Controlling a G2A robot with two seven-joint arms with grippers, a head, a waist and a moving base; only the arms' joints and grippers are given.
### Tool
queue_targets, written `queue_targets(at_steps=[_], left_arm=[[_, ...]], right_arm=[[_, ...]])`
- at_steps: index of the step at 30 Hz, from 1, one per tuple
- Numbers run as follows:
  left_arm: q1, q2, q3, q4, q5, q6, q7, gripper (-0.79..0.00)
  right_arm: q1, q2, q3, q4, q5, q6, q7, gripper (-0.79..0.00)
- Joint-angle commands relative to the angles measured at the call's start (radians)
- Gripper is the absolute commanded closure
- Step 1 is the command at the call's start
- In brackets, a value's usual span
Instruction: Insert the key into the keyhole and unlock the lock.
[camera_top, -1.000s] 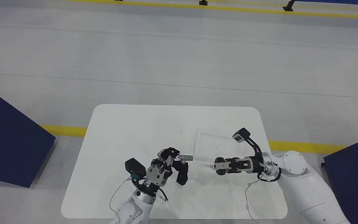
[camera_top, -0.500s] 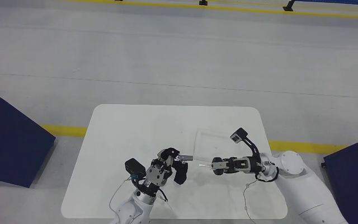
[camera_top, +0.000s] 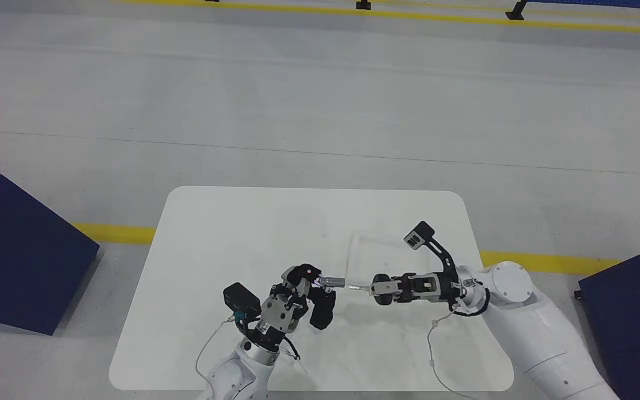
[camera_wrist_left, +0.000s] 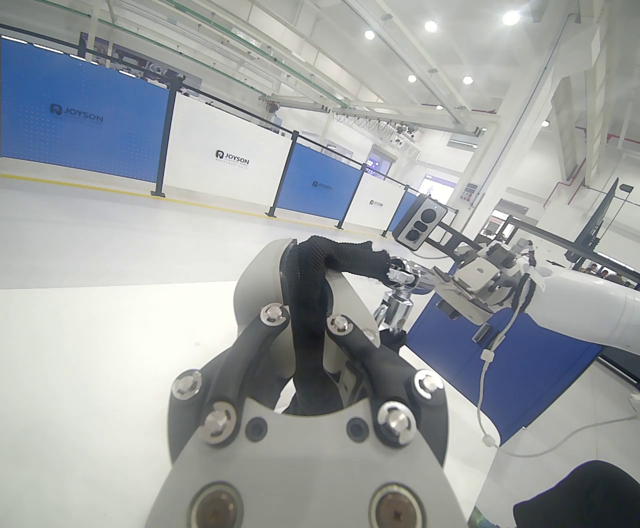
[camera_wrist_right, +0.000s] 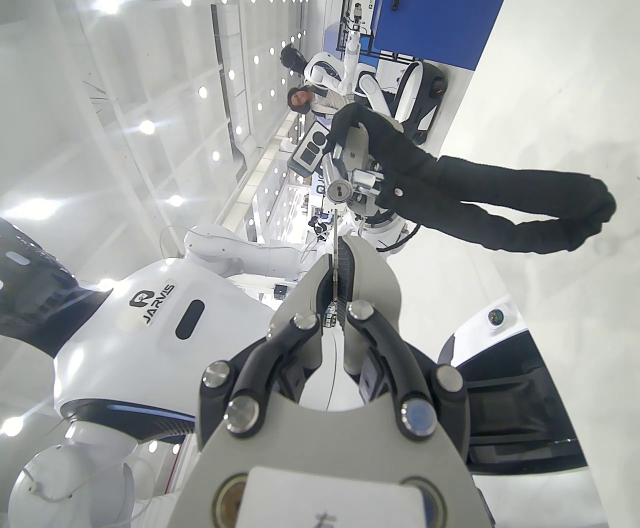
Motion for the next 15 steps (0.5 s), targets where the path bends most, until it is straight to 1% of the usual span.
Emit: queue_targets(at_steps=[1, 15], left_arm=[[0.000, 0.000, 0.000, 0.000, 0.000, 0.000, 0.000, 0.000], [0.000, 0.000, 0.000, 0.000, 0.000, 0.000, 0.000, 0.000]], right_arm=[[0.003, -0.003, -0.002, 0.005, 0.001, -0.005, -0.003, 0.000], [0.017, -0.023, -0.010, 0.027, -0.010, -0.059, -0.010, 0.000]])
